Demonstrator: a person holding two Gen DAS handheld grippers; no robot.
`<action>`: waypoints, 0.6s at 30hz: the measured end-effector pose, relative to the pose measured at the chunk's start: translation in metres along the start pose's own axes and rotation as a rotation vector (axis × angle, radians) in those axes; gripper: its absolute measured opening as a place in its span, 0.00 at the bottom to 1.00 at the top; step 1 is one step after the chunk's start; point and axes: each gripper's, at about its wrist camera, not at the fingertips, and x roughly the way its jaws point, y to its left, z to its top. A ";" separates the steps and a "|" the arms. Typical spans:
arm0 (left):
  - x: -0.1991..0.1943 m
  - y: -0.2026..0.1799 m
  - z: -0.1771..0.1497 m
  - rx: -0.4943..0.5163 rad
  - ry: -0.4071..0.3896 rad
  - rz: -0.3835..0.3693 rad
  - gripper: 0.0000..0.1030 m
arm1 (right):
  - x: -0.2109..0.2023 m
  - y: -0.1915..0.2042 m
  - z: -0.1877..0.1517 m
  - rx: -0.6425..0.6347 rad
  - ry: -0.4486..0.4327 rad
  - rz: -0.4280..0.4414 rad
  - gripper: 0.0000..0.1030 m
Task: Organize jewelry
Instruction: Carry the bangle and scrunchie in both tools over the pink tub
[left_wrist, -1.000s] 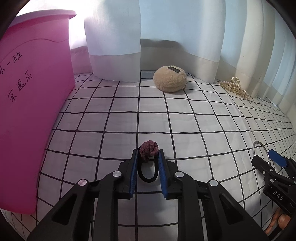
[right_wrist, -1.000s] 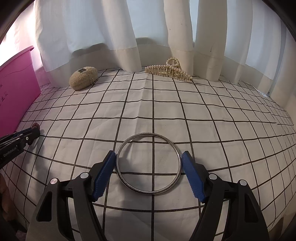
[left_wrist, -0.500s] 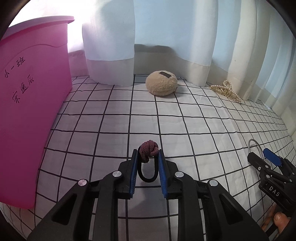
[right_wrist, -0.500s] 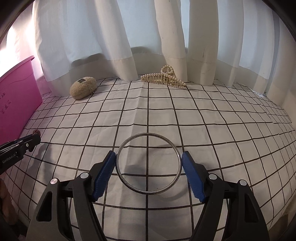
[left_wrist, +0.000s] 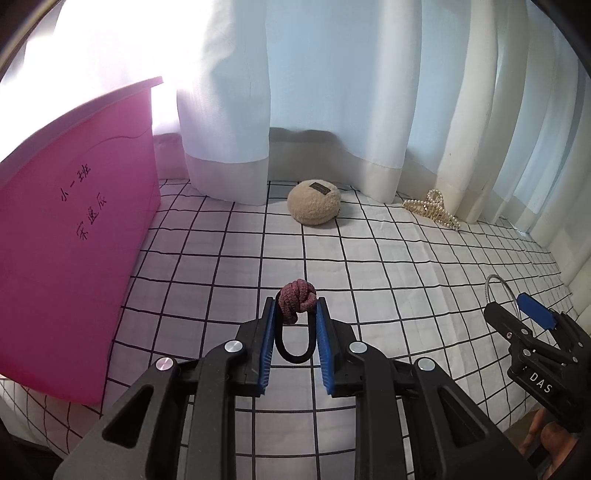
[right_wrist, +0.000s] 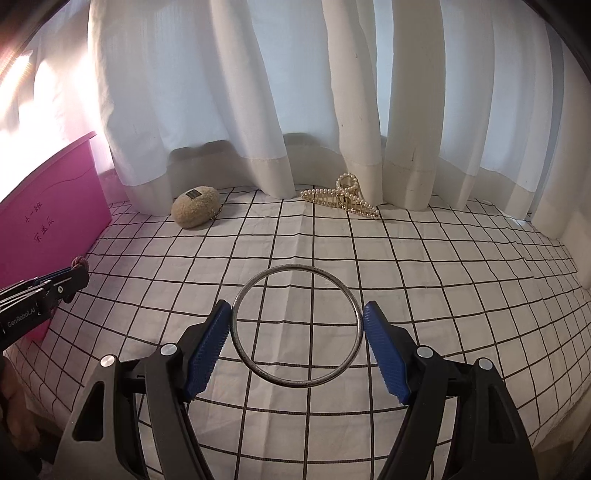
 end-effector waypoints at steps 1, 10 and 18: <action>-0.007 -0.001 0.003 -0.001 -0.008 0.003 0.20 | -0.005 0.002 0.004 -0.008 -0.003 0.007 0.69; -0.079 -0.002 0.034 -0.051 -0.061 0.039 0.20 | -0.048 0.022 0.050 -0.073 -0.040 0.112 0.69; -0.150 0.035 0.048 -0.179 -0.130 0.147 0.21 | -0.072 0.063 0.094 -0.165 -0.081 0.261 0.69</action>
